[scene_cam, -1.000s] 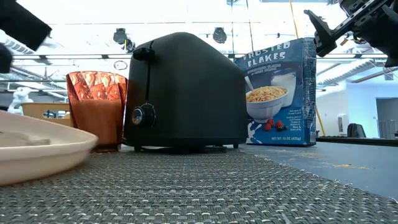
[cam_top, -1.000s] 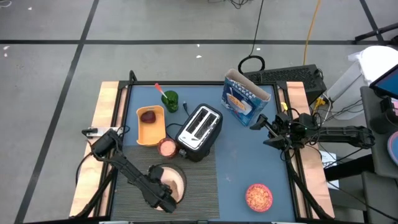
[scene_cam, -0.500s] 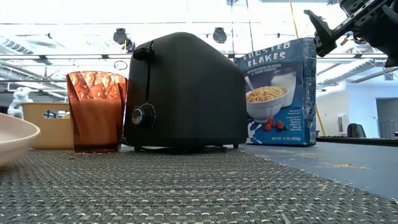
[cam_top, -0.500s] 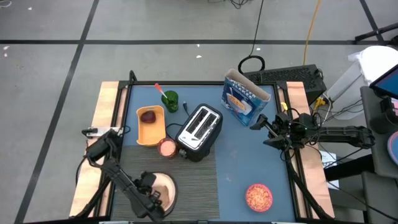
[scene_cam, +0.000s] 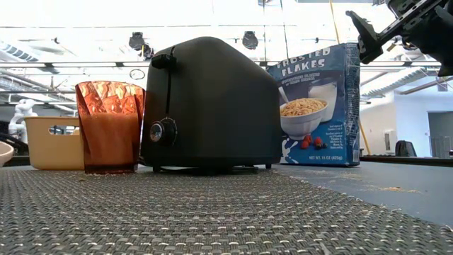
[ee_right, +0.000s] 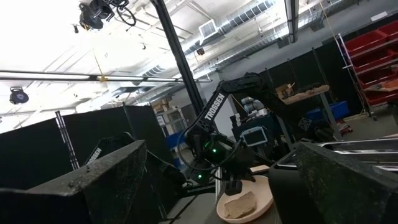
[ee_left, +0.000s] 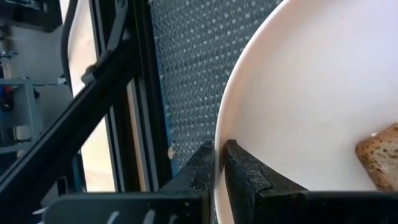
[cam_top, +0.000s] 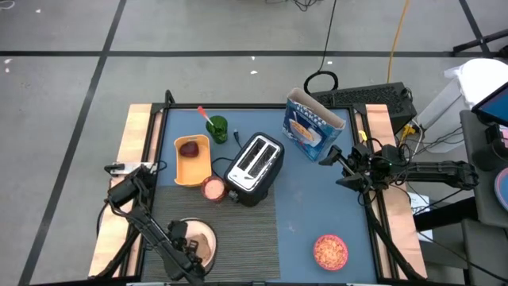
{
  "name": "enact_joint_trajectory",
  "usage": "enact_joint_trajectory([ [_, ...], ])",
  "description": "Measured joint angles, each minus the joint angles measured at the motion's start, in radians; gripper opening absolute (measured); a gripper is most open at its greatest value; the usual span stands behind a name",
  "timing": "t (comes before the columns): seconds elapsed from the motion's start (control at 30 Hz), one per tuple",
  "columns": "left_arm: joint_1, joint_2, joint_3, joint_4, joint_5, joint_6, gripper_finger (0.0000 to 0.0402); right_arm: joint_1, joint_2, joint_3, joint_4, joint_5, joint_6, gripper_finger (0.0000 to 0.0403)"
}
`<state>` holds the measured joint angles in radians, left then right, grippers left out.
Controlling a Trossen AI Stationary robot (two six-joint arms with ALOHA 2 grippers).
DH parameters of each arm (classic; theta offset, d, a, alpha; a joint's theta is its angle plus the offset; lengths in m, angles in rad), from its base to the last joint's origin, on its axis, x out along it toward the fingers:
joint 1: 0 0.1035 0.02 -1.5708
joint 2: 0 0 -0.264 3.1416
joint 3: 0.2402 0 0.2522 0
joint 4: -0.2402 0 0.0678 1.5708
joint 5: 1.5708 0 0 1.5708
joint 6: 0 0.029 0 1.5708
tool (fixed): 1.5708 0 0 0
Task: Arrange a breakfast setting
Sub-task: Put the light orange plate to the center of the gray tablemat, then put the red bowl to the gray tablemat to the right of the light orange plate
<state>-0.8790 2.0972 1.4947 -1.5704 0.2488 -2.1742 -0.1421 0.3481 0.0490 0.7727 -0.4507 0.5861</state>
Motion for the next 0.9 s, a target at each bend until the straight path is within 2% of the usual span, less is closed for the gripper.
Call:
enact_joint_trajectory([
  [0.33, 0.030, 0.000, -0.055, 0.028, -0.021, 0.114, 0.0027, 0.000, 0.000, 0.000, 0.000, 0.002, -0.025, 0.0400],
  [0.5, 0.030, 0.000, -0.055, 0.028, -0.004, 0.110, 0.0032, 0.000, 0.000, 0.000, 0.001, 0.003, -0.026, 0.0400],
  [0.6, 0.030, 0.000, -0.055, 0.030, 0.005, 0.097, 0.0055, 0.000, 0.000, 0.000, 0.000, 0.003, -0.026, 0.0400],
  [0.9, 0.030, 0.002, -0.051, 0.027, 0.033, 0.107, 0.0165, 0.000, 0.000, 0.000, 0.000, 0.002, -0.023, 0.0400],
])
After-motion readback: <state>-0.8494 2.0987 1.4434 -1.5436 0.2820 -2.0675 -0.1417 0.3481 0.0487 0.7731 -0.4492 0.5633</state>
